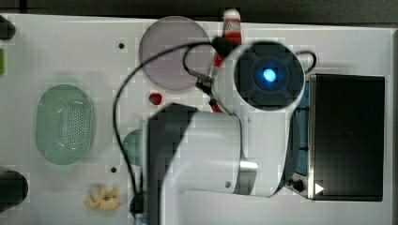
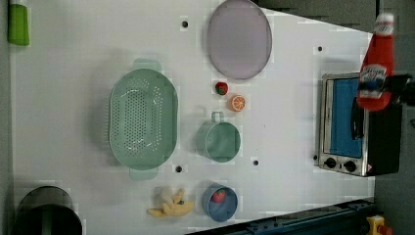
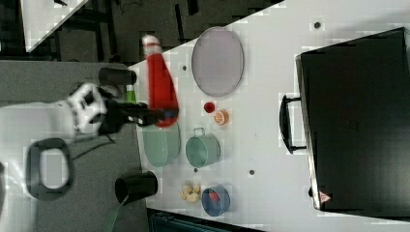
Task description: Pick ketchup from plate and place it on table.
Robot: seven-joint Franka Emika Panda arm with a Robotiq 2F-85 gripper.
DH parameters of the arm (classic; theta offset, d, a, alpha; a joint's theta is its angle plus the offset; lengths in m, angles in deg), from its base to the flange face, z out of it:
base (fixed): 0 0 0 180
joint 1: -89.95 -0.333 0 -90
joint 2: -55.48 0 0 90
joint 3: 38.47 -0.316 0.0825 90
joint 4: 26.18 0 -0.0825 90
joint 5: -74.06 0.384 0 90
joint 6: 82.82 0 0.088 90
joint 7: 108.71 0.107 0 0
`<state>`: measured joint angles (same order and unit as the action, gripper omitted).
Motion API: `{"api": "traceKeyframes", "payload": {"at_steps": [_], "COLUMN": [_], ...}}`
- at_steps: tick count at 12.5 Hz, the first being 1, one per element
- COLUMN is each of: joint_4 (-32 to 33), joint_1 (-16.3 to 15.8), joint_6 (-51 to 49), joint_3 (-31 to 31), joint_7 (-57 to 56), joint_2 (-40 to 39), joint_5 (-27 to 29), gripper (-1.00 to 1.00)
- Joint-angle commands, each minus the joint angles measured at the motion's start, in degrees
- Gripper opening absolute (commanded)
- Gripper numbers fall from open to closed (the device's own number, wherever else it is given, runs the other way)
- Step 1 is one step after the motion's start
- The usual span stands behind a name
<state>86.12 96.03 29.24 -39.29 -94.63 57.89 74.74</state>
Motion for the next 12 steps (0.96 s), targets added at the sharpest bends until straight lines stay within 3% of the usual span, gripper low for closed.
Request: {"api": "traceKeyframes", "payload": {"at_steps": [1, 7, 10, 12], "joint_4": [10.2, 24.0, 26.2, 26.3], "joint_1": [0.9, 0.4, 0.4, 0.5], "joint_6": [3.8, 23.1, 32.9, 33.9], "joint_3": [0.0, -1.2, -1.5, -1.5], "joint_7": [2.9, 3.0, 3.1, 3.1], "joint_2": [-1.3, -4.1, -9.6, -10.5], "joint_5": [-0.6, -0.6, -0.6, -0.6], "gripper": [0.21, 0.21, 0.21, 0.29]}}
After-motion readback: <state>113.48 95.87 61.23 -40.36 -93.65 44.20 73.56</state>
